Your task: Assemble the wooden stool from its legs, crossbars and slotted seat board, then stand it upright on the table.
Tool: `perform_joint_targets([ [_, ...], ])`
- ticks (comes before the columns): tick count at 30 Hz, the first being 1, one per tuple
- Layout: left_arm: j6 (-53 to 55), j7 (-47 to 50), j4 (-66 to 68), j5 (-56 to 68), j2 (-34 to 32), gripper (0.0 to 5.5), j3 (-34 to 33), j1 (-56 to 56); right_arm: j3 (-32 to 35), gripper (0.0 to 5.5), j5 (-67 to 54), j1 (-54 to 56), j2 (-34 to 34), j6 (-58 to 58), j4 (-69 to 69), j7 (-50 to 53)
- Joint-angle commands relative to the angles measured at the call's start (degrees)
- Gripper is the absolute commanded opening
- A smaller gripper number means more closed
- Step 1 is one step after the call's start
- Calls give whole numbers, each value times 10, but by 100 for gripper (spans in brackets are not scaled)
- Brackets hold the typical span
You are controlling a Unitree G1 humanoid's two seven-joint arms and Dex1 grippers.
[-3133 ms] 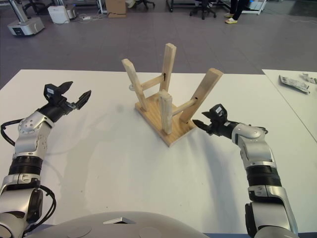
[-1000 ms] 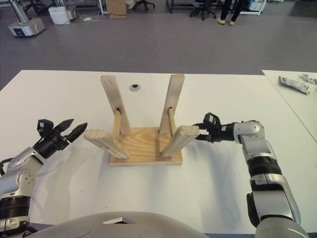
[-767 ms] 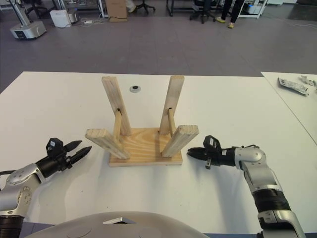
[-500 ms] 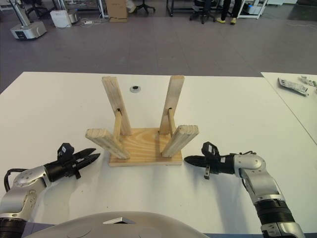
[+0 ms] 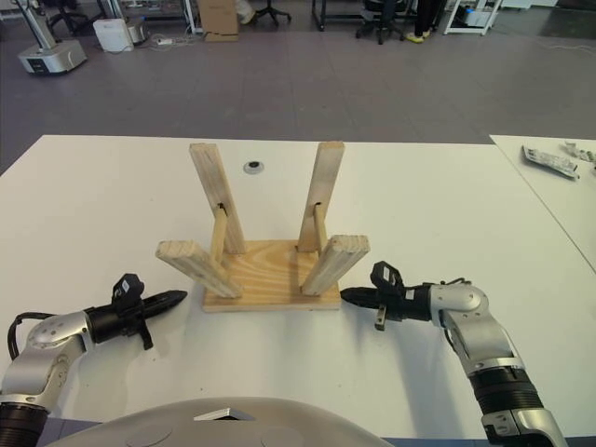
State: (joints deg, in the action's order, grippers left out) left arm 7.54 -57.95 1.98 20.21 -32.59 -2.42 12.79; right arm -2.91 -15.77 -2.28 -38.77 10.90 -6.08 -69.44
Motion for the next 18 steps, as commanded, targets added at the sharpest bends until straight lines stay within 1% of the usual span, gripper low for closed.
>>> perform_joint_targets([
  [1,4,0,-12,-1,13,2,22,-9,-6,0,-3,21,-2,2,-2,-4],
  [6,18,-9,-45,2,24,2,59,-1,-11,0,-2,24,0,2,0,-4],
  [9,32,-10,-41,12,20,2,52,-11,-18,0,-6,35,7,9,3,-6],
  [12,59,0,-59,30,30,2,48,-40,-25,0,-15,38,16,17,30,-6],
  [14,88,12,-94,51,33,2,34,-66,-18,0,-40,41,14,46,71,-6],
  [18,168,44,-174,130,18,2,-27,-123,27,0,-93,91,18,110,121,18],
])
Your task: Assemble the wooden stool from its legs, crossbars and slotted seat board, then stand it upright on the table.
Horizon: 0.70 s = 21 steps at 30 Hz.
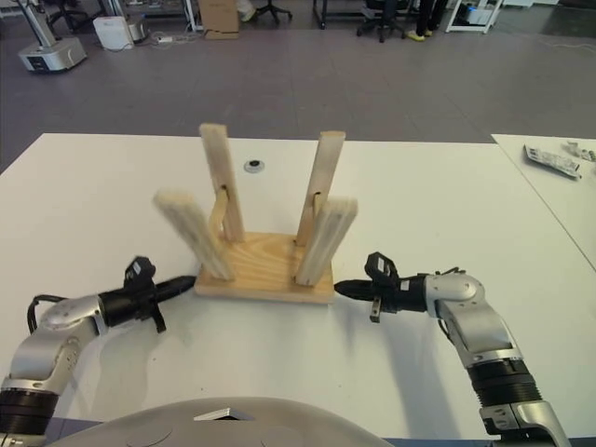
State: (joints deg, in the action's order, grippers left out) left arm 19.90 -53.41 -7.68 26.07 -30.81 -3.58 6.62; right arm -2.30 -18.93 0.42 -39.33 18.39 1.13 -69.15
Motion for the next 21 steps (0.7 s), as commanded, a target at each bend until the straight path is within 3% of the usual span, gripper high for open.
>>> perform_joint_targets([
  [1,59,2,-92,83,-7,2,-25,-71,32,0,-72,78,24,46,54,23],
  [9,111,21,-141,122,-26,2,-40,-78,70,0,-103,122,15,79,72,41],
  [16,114,21,-175,128,-29,2,-31,3,85,0,-192,55,-52,175,179,3],
  [21,146,51,-172,211,-44,20,-133,-4,87,20,-162,63,-53,197,115,76],
])
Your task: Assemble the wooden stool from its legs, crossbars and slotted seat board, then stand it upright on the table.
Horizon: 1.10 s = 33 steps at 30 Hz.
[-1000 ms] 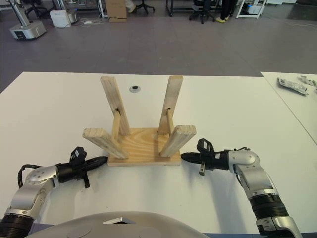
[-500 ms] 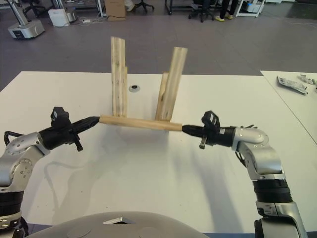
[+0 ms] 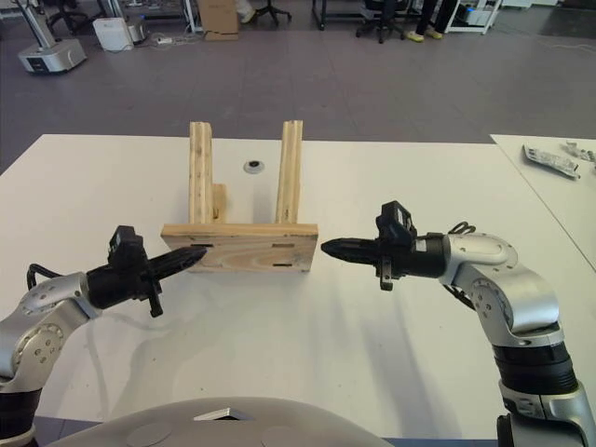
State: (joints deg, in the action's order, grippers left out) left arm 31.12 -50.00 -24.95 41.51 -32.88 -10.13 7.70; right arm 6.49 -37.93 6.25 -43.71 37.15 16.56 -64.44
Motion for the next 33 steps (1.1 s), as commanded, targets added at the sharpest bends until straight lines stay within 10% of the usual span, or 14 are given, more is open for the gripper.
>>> perform_joint_targets([
  [1,40,-6,11,40,-57,31,-74,7,-12,34,55,-5,-19,-16,-56,28],
  [7,-77,-99,200,-126,-150,125,-28,61,-56,136,131,-8,-16,-106,-132,7],
  [20,-291,-160,404,-259,-100,326,92,-115,-161,358,214,107,74,-207,-279,-32],
  [33,-343,-193,450,-253,-16,329,127,-201,-179,291,226,147,127,-229,-334,-40],
])
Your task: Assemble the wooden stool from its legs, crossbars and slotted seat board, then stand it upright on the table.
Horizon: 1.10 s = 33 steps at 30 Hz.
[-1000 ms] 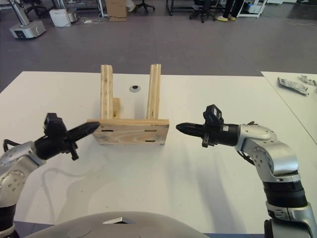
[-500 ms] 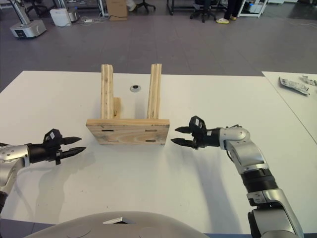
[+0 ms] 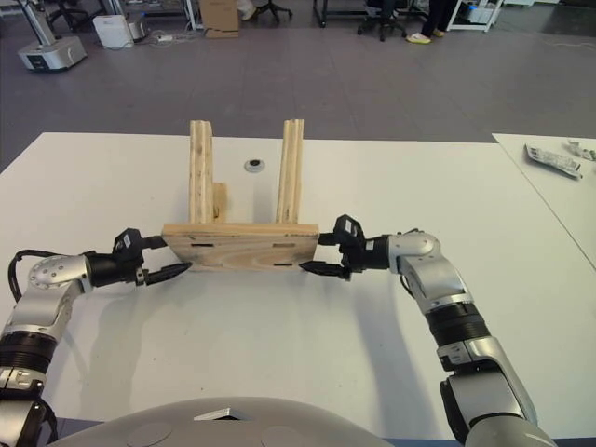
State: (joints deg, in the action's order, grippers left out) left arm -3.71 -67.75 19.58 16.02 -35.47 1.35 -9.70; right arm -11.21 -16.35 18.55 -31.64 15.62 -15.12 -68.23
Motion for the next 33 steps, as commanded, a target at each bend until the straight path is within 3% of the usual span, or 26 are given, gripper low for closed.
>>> perform_joint_targets([
  [1,-2,-18,16,-4,13,305,16,-32,-5,269,14,24,7,-19,-21,-7],
  [8,-30,-34,49,-19,29,214,37,-23,-22,164,31,27,20,-56,-50,-29],
  [14,-17,-47,16,4,34,200,41,3,-12,162,9,23,18,-52,-41,-69],
  [20,339,-34,-163,190,-18,192,-22,-77,62,162,-105,70,-2,148,97,-60],
  [25,635,-1,-258,336,-73,192,-59,-187,149,162,-340,182,-34,425,229,-58],
  [29,809,82,-238,505,-41,192,-153,-295,238,155,-474,287,-20,551,202,2],
  [31,847,134,-187,559,-16,192,-197,-343,274,149,-514,317,4,590,167,52],
  [33,825,259,-105,545,37,192,-253,-400,314,147,-508,352,44,606,93,139],
])
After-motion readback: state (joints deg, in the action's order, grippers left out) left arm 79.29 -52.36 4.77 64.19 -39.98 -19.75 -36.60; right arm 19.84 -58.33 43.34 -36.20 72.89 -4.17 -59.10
